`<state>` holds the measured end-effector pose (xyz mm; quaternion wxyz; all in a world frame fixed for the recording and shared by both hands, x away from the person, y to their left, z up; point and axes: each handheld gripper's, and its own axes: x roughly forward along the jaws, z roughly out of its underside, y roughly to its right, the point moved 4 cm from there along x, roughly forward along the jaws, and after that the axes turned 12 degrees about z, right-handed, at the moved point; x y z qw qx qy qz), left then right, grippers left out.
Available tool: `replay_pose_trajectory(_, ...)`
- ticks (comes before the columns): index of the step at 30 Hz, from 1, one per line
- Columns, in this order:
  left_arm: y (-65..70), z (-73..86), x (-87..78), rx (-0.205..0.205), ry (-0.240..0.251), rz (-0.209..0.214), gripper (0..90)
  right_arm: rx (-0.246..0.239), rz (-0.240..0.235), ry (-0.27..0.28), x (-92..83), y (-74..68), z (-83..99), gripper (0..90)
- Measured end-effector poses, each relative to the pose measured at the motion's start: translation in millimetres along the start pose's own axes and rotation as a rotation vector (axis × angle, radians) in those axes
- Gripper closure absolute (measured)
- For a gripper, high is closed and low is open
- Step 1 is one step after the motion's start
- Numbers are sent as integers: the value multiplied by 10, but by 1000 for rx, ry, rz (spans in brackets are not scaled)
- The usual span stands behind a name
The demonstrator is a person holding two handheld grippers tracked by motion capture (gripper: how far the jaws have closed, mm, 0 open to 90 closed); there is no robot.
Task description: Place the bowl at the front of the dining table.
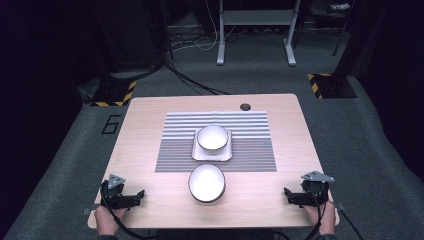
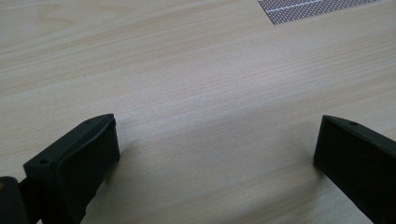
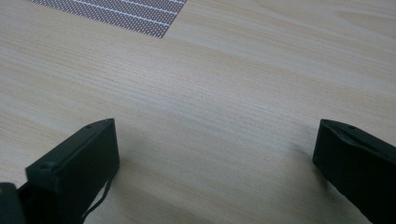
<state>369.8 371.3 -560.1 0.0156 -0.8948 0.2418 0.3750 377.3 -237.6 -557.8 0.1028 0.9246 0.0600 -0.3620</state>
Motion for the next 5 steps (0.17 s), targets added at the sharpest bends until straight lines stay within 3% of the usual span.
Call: replay_pose_trajectory(5, 0, 0, 0, 1, 0, 1, 0, -3, -5, 0, 1, 2, 0, 0)
